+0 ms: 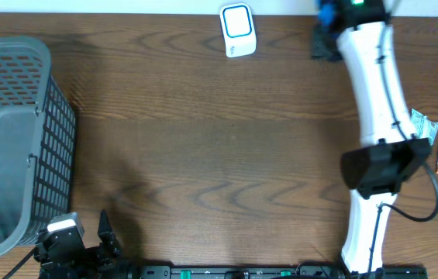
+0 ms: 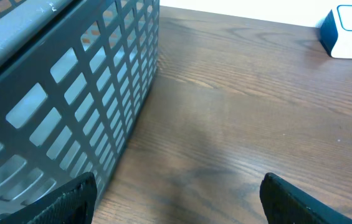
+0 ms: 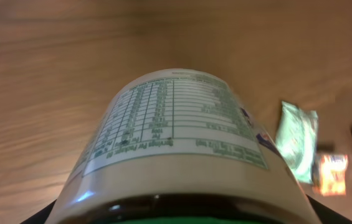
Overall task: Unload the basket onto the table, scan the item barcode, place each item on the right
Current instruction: 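Carry the jar right and set it down near the wipes pack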
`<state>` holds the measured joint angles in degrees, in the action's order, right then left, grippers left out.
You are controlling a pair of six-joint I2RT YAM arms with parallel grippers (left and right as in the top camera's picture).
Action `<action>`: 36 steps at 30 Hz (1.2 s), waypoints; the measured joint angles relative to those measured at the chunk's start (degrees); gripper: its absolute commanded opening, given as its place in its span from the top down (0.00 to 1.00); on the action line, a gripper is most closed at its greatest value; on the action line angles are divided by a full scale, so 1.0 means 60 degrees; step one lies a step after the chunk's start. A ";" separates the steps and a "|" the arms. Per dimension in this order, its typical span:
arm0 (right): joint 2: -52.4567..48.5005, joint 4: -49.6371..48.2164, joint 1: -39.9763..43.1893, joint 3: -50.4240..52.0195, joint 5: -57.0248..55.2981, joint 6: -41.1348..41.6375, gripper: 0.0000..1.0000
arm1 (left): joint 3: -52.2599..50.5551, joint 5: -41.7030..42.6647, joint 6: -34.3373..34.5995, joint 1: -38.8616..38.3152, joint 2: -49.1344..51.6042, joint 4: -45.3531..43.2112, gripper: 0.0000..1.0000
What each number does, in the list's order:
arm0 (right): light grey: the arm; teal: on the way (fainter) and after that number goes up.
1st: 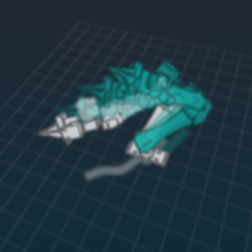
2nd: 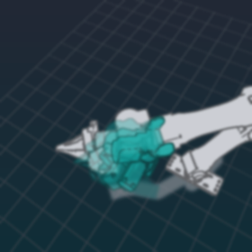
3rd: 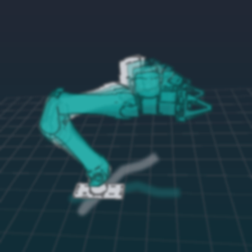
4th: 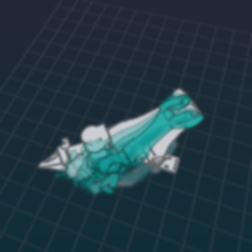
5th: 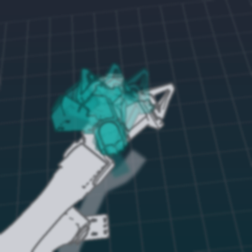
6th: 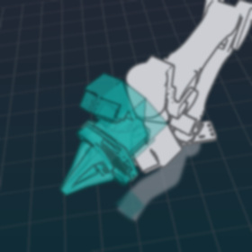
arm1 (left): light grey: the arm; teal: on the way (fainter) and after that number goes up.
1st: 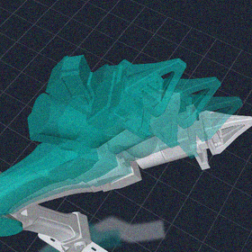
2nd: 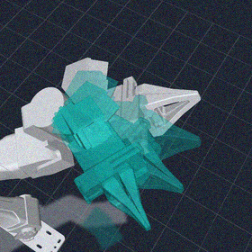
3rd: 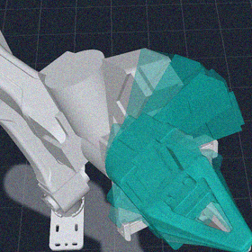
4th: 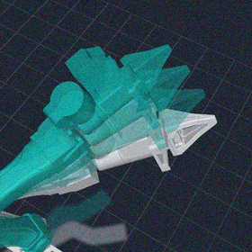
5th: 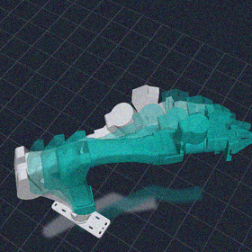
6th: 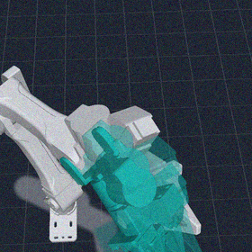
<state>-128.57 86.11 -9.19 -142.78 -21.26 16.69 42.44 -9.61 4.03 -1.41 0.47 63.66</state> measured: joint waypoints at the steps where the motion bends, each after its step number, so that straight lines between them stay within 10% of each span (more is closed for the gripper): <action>1: -0.0044 0.0106 0.0495 0.0004 0.0157 0.0087 0.43 | 0.0000 0.0000 0.0000 0.0000 0.0000 0.0000 0.16; 17: -0.0517 -0.2543 0.5818 0.2973 0.1727 0.0339 0.40 | 0.0000 0.0000 0.0000 0.0000 0.0000 0.0000 0.16; 36: -0.0546 -0.4768 0.8480 0.4750 0.3071 0.0393 0.33 | 0.0000 0.0000 0.0000 0.0000 0.0000 -0.0004 0.16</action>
<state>-131.85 57.49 41.69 -114.28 -2.83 19.05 42.44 -9.61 4.03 -1.41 0.47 63.64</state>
